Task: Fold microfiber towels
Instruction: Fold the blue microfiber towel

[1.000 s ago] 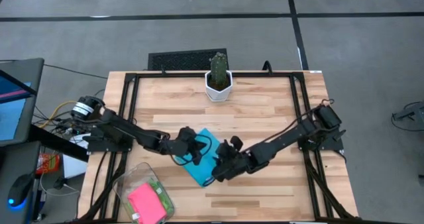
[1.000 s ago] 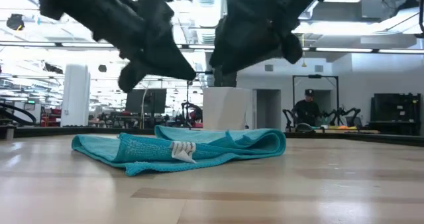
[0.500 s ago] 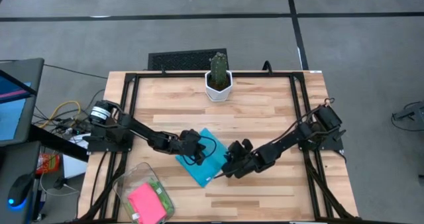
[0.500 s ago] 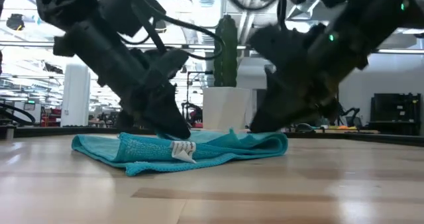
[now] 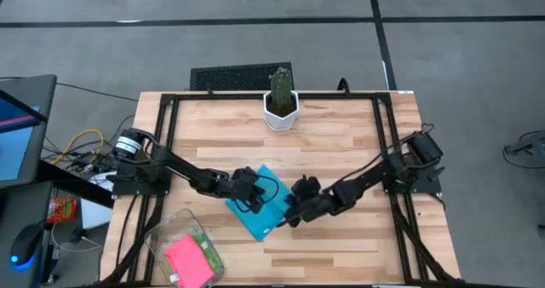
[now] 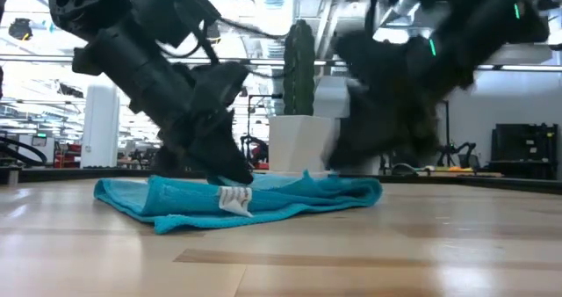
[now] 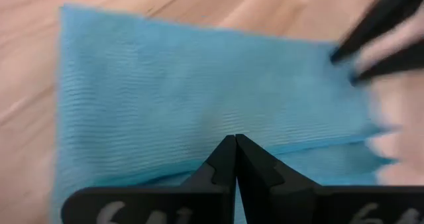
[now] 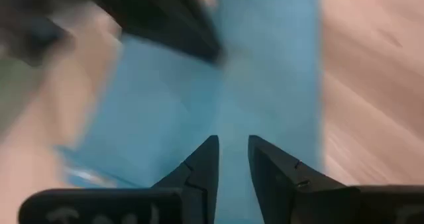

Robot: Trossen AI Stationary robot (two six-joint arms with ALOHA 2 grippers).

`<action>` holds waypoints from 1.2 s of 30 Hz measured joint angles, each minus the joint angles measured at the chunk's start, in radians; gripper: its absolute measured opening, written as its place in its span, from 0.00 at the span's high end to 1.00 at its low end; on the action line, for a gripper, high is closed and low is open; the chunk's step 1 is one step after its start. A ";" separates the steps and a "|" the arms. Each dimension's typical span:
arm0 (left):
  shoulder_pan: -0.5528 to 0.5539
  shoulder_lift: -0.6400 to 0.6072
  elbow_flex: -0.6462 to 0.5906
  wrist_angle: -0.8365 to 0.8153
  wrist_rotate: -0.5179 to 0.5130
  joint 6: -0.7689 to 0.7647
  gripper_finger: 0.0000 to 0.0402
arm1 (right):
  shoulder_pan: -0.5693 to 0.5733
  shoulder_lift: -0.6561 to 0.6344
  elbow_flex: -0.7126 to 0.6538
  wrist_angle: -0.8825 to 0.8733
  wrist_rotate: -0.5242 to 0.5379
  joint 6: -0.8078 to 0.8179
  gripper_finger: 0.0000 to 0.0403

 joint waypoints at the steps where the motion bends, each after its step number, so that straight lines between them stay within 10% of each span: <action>1: 0.002 -0.006 0.003 0.010 0.007 0.000 1.00 | 0.004 -0.014 0.013 0.023 0.002 -0.014 0.74; 36: 0.000 -0.135 0.042 -0.342 -0.309 0.060 1.00 | 0.066 0.152 0.022 0.178 0.009 0.070 0.74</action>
